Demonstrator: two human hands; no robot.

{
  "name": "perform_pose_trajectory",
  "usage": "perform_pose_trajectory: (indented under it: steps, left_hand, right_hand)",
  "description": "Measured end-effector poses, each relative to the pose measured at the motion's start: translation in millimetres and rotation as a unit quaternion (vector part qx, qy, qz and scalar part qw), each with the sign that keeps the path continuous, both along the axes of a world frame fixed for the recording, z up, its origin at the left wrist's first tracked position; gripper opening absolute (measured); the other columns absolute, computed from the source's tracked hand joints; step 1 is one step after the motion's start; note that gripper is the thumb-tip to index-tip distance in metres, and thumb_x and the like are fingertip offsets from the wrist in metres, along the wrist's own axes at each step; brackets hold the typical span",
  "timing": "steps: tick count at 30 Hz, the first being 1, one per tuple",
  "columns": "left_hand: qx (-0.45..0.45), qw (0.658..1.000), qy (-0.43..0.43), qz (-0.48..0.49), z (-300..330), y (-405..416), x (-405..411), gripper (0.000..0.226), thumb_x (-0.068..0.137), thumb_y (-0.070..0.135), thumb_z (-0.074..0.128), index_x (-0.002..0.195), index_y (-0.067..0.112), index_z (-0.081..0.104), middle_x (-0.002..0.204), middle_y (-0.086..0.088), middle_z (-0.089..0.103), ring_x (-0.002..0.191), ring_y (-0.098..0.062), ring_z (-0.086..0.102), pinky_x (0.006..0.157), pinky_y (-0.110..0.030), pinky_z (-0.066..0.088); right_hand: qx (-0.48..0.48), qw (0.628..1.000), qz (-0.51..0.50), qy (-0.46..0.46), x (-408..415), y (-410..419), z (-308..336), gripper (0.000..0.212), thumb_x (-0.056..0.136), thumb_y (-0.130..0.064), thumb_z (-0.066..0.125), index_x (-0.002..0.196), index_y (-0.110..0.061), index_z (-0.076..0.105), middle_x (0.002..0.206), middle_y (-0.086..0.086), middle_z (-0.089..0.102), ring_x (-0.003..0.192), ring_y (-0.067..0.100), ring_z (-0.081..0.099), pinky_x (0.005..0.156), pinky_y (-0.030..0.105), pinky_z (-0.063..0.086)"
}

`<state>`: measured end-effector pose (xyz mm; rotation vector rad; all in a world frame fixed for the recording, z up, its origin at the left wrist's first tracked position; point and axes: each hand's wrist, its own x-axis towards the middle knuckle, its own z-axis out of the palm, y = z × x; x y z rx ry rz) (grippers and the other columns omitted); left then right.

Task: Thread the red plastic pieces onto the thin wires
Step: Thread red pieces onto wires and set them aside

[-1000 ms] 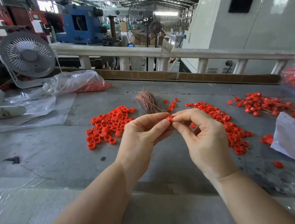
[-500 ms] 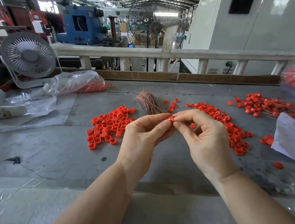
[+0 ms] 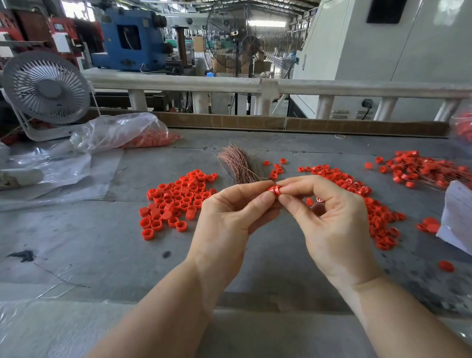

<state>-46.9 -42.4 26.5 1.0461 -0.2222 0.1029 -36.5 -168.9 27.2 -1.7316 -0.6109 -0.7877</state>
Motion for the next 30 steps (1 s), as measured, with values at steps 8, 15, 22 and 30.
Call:
perform_pose_trajectory:
  steps: [8,15,22,30]
  left_hand:
    - [-0.005,1.0,0.003,-0.001,0.8,0.8,0.0,0.018,0.062,0.014,0.068,0.078,0.016,0.077,0.08,-0.004,0.074,0.077,-0.012,0.07,0.067,-0.018,0.054]
    - [0.001,1.0,0.006,0.005,0.4,0.7,0.1,0.018,0.062,0.014,0.068,0.078,0.014,0.077,0.081,-0.006,0.074,0.076,-0.012,0.07,0.066,-0.018,0.054]
    - [0.002,1.0,0.003,0.007,0.2,0.9,-0.2,0.018,0.062,0.013,0.068,0.077,0.014,0.077,0.081,-0.006,0.074,0.076,-0.013,0.07,0.067,-0.019,0.055]
    - [0.015,1.0,0.001,0.025,0.3,0.6,0.0,0.015,0.062,0.011,0.067,0.074,0.012,0.075,0.079,-0.007,0.073,0.075,-0.014,0.069,0.067,-0.02,0.055]
  right_hand:
    - [0.014,1.0,-0.001,-0.001,-0.1,0.7,0.6,0.02,0.079,-0.008,0.066,0.079,-0.028,0.065,0.084,-0.015,0.069,0.077,0.001,0.064,0.056,0.011,0.042]
    - [-0.004,1.0,-0.003,-0.005,-1.0,-0.2,0.4,0.019,0.08,-0.006,0.066,0.081,-0.025,0.066,0.086,-0.014,0.068,0.073,0.003,0.063,0.054,0.01,0.04]
    - [-0.018,1.0,-0.001,-0.006,-0.8,-0.7,-0.8,0.012,0.08,-0.006,0.066,0.081,-0.019,0.067,0.088,-0.014,0.068,0.077,0.002,0.063,0.056,0.011,0.041]
    - [-0.049,0.999,-0.015,-0.01,1.3,-1.0,-4.0,0.005,0.081,-0.005,0.063,0.081,-0.008,0.067,0.083,-0.001,0.067,0.082,0.007,0.062,0.07,0.007,0.039]
